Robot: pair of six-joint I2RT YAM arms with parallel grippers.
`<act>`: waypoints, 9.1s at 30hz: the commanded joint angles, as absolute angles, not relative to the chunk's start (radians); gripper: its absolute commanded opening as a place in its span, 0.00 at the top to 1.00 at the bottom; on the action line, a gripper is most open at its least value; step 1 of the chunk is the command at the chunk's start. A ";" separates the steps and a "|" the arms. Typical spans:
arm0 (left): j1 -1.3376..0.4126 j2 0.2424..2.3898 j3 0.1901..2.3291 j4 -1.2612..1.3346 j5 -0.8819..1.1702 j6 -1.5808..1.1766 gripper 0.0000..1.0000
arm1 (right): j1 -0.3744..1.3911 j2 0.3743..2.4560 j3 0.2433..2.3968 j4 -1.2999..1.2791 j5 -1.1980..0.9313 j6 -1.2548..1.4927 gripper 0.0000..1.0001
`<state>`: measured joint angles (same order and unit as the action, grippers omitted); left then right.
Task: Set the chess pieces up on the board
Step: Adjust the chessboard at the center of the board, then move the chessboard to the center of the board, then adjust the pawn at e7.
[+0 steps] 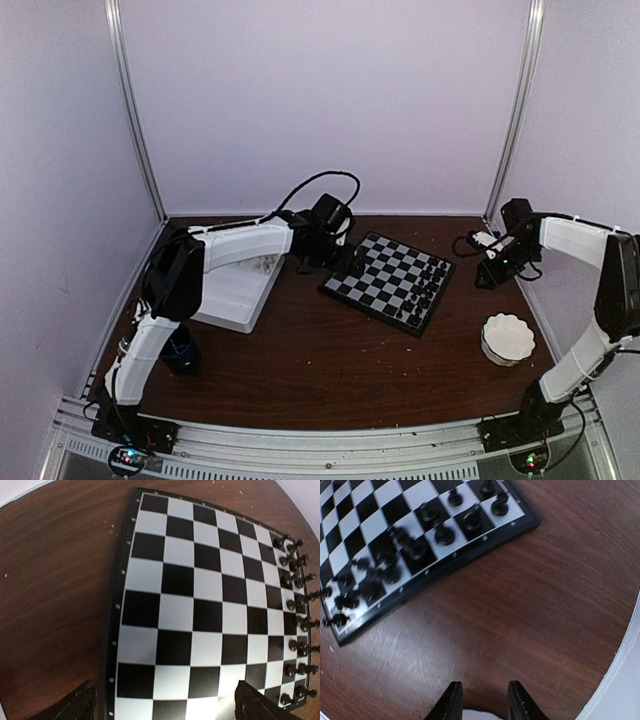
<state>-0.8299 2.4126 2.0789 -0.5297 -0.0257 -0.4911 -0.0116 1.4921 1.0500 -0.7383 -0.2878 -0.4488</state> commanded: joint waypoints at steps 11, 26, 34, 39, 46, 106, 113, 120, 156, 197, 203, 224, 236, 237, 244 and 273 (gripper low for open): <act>-0.700 2.597 2.323 -0.475 0.188 -0.655 0.13 | -0.041 2.002 1.493 -0.838 -0.355 -0.181 0.85; -0.698 2.670 2.330 -0.443 0.304 -0.665 0.14 | -0.051 2.151 1.584 -0.835 -0.373 -0.137 0.85; -0.744 2.532 2.107 -0.421 0.325 -0.612 0.16 | -0.051 2.175 1.574 -0.795 -0.433 -0.175 0.84; -0.769 2.454 1.979 -0.387 0.347 -0.614 0.17 | -0.051 2.213 1.598 -0.796 -0.499 -0.181 0.83; -0.811 2.354 1.813 -0.321 0.361 -0.635 0.18 | -0.051 2.206 1.558 -0.779 -0.562 -0.171 0.83; -0.732 2.442 1.837 -0.335 0.278 -0.839 0.58 | -0.030 2.191 1.561 -0.863 -0.780 -0.077 0.73; -0.749 2.413 1.775 -0.321 0.314 -0.837 0.70 | -0.031 2.163 1.510 -0.873 -0.803 -0.074 0.82; -0.784 2.401 1.723 -0.306 0.351 -0.845 0.82 | -0.031 2.131 1.459 -0.904 -0.769 -0.084 0.92; -1.002 2.212 1.446 -0.338 0.445 -0.650 0.92 | -0.031 1.975 1.244 -1.006 -0.623 -0.213 0.93; -1.001 1.828 1.267 -0.358 0.208 -0.508 0.57 | 0.348 1.433 1.175 -1.245 -0.244 -0.840 0.74; -1.002 1.822 1.259 -0.364 0.201 -0.532 0.52 | 0.408 1.505 1.173 -1.241 -0.170 -0.862 0.72; -0.996 1.826 1.266 -0.367 0.196 -0.535 0.52 | 0.479 1.631 1.167 -1.197 -0.082 -0.870 0.75; -0.995 1.820 1.255 -0.359 0.199 -0.535 0.52 | 0.503 1.676 1.161 -1.153 -0.030 -0.854 0.78; -0.996 1.820 1.254 -0.357 0.200 -0.535 0.52 | 0.504 1.679 1.161 -1.152 -0.025 -0.854 0.78; -0.995 1.829 1.249 -0.348 0.206 -0.541 0.52 | 0.506 1.700 1.152 -1.138 -0.006 -0.858 0.78; -0.989 1.871 1.241 -0.331 0.241 -0.557 0.52 | 0.560 1.708 1.168 -1.130 -0.031 -0.834 0.95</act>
